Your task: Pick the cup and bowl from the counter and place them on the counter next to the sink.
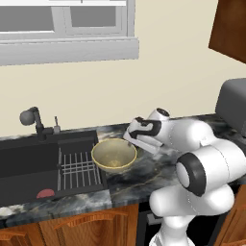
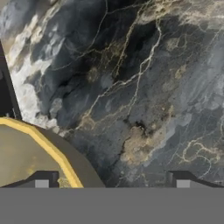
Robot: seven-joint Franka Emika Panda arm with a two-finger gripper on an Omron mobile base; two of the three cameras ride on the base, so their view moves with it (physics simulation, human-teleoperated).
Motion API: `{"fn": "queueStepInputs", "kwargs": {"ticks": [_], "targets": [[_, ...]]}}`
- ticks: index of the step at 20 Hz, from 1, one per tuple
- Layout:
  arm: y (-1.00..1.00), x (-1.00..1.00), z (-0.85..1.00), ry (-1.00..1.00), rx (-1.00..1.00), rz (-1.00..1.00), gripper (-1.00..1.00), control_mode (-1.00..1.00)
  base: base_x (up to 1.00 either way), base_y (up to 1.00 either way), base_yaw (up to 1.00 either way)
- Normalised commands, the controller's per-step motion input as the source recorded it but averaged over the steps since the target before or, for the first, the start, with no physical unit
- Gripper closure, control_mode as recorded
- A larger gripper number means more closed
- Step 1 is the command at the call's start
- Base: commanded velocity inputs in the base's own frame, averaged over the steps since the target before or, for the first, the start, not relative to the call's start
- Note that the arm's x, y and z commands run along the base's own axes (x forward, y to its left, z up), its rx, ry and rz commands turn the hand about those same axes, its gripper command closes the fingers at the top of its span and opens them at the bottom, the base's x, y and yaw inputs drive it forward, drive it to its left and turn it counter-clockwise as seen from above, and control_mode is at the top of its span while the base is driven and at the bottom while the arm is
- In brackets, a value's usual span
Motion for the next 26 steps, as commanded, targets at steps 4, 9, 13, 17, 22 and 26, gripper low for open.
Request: {"fn": "queueStepInputs", "kwargs": {"ticks": [4, 9, 13, 17, 22, 26], "targets": [[-0.03, 0.0, 0.5, 0.0, 0.0, 0.0, -1.0, -1.0, 0.0, 0.0, 0.0], [-0.01, -0.16, 0.51, 0.0, 0.0, 0.0, -1.0, -1.0, 0.0, 0.0, 0.0], [-0.1, -0.5, 0.29, -0.05, 0.0, 0.08, -1.0, -1.0, 0.0, 0.0, 0.0], [-0.09, -0.76, 0.32, -0.15, 0.0, 0.12, -1.0, -1.0, 0.0, 0.0, 0.0], [-0.16, -0.73, 0.43, -0.18, 0.0, 0.1, -1.0, -1.0, 0.0, 0.0, 0.0], [-0.09, -0.74, 0.48, -0.17, 0.0, 0.1, -1.0, -1.0, 0.0, 0.0, 0.0]]}}
